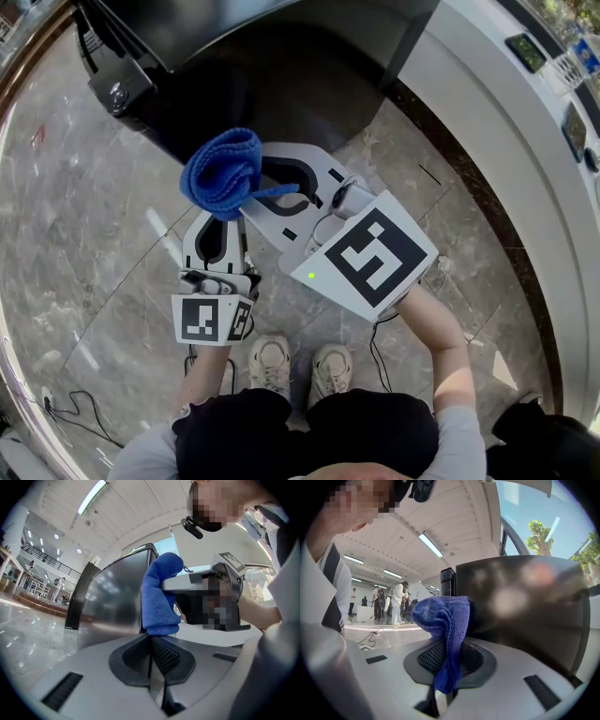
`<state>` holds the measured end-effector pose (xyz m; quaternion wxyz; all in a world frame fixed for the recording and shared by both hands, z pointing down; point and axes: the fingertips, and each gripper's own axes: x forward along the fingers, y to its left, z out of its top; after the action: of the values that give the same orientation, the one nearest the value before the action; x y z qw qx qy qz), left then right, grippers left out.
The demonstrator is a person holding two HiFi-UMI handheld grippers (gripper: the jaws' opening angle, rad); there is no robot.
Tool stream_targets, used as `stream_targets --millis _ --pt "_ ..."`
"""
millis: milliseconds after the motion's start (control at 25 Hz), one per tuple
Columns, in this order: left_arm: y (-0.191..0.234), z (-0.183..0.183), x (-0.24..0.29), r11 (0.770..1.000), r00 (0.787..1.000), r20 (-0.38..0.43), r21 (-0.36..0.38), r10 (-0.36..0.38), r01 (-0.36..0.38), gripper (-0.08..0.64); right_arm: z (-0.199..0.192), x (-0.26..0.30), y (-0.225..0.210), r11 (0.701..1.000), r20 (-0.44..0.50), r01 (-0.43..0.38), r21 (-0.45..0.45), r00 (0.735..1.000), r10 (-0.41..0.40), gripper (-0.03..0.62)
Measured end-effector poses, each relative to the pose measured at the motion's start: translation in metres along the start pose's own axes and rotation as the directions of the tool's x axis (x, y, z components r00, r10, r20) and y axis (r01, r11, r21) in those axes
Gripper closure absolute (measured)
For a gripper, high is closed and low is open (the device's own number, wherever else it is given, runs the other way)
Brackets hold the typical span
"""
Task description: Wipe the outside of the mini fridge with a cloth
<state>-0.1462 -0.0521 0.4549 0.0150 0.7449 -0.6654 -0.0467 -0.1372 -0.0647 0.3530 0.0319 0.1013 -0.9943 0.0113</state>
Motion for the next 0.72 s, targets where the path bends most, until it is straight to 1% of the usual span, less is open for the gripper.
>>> stream_targets --millis 160,280,400,520,600,720 --pt "0.000 -0.001 0.000 1.000 1.000 -0.001 -0.004 0.000 0.000 0.555 -0.009 -0.013 -0.022 0.998 -0.033 0.052 0.016 0.998 -0.052 0.520" --pt "0.000 0.000 0.000 1.000 1.000 0.001 -0.004 -0.003 0.003 0.555 -0.010 -0.024 -0.046 0.991 -0.021 0.132 0.014 0.991 -0.132 0.520" --pt "-0.003 -0.001 0.001 1.000 1.000 0.001 -0.003 -0.009 0.009 0.555 -0.010 -0.039 -0.079 0.975 -0.007 0.219 0.026 0.976 -0.219 0.520" --pt "-0.003 -0.003 0.003 1.000 1.000 -0.005 -0.005 -0.008 0.008 0.555 -0.011 -0.054 -0.110 0.951 -0.007 0.308 0.018 0.951 -0.308 0.520" --pt "-0.003 -0.004 0.003 1.000 1.000 -0.008 -0.005 -0.005 0.005 0.555 -0.012 -0.063 -0.131 0.927 -0.010 0.374 -0.006 0.927 -0.374 0.520" --pt "-0.003 -0.005 0.004 1.000 1.000 -0.011 0.000 -0.005 0.005 0.555 -0.012 -0.076 -0.158 0.891 -0.011 0.452 -0.039 0.892 -0.452 0.520"
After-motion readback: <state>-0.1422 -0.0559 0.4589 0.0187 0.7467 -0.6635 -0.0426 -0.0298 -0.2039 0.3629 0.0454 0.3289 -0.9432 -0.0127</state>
